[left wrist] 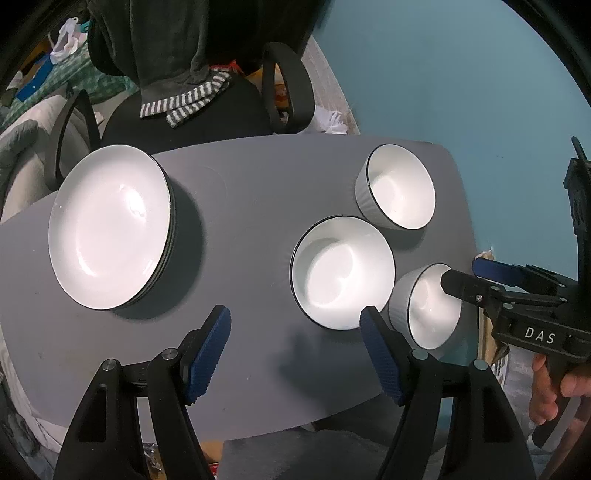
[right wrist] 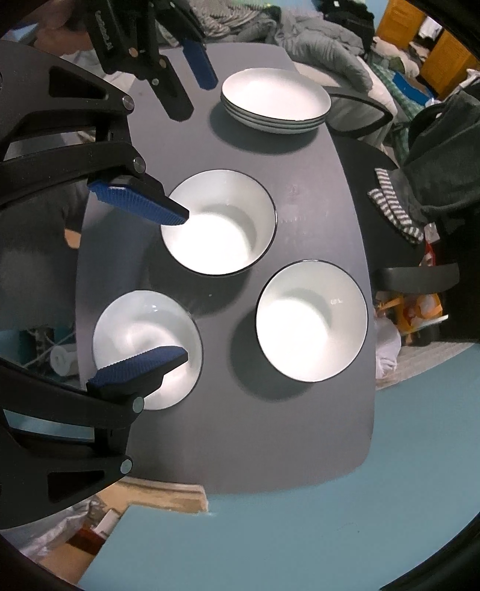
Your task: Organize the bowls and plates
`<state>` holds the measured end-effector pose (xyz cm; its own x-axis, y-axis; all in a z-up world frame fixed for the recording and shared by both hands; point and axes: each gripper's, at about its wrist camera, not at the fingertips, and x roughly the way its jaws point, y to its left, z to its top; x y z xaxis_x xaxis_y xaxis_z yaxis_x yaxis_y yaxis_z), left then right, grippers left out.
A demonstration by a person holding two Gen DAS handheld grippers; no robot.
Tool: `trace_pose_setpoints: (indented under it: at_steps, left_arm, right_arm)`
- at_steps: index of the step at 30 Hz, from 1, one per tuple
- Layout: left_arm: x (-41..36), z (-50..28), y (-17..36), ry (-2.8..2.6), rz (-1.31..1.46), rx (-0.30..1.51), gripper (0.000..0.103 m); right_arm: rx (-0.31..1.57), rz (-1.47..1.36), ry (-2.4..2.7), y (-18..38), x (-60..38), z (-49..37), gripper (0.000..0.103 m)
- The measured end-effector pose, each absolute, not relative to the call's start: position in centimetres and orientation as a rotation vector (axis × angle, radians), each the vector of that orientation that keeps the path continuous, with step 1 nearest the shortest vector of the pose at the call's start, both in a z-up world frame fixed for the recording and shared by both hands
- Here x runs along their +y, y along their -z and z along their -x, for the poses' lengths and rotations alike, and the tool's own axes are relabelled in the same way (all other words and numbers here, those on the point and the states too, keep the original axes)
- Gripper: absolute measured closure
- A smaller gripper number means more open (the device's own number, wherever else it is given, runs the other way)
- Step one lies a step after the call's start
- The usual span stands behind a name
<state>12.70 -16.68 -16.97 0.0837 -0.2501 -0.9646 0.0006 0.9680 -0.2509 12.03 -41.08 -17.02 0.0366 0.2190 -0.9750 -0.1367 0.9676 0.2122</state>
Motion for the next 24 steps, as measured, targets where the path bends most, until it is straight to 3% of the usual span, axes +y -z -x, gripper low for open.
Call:
trace_pose_setpoints:
  at_steps: [24]
  left_arm:
    - [-17.8,-13.9,23.7,0.101,0.230,1.557,0.029]
  right_arm:
    - [1.574,-0.073,-0.394,23.1,-39.7,-14.0,0.036]
